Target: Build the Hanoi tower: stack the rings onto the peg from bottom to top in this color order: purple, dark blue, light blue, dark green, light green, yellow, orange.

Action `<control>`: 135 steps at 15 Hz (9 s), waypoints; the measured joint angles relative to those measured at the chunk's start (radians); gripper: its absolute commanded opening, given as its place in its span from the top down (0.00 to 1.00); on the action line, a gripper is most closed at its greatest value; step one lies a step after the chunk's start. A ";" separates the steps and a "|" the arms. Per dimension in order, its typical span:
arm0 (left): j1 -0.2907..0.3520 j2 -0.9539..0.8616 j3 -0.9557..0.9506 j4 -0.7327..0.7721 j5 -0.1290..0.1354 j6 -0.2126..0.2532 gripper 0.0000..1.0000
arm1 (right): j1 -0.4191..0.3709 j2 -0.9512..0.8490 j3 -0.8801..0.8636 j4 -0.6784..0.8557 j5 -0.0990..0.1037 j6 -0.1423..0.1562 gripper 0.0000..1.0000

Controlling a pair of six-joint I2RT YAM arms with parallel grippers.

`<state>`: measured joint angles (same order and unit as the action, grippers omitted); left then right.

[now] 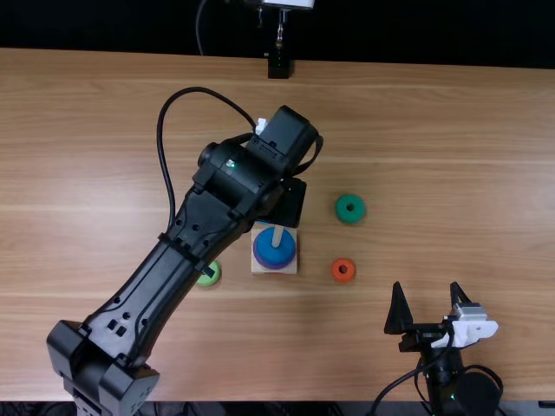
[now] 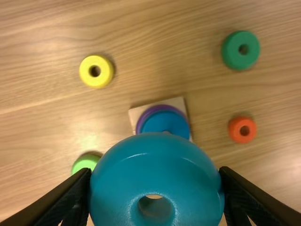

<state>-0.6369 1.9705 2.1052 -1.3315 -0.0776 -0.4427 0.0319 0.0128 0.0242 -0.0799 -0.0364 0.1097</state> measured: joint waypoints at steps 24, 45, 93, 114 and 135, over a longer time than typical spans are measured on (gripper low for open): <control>-0.044 0.037 -0.062 -0.020 0.006 -0.096 0.00 | 0.000 0.000 0.000 0.000 0.000 0.000 0.00; 0.336 -0.599 -0.614 0.678 -0.019 0.023 0.00 | 0.000 0.000 0.000 0.000 0.000 0.000 0.00; 0.586 -1.958 -2.084 1.255 0.107 0.416 0.00 | 0.000 0.126 0.273 0.072 0.000 0.000 0.00; 0.587 -1.958 -2.084 1.256 0.106 0.416 0.00 | 0.122 1.638 1.077 -0.254 0.002 -0.133 0.00; 0.586 -1.958 -2.083 1.256 0.106 0.417 0.00 | 0.208 1.920 1.286 -0.440 -0.004 -0.094 0.00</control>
<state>-0.0505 0.0128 0.0219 -0.0753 0.0288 -0.0261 0.2401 1.9327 1.3106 -0.5198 -0.0402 0.0154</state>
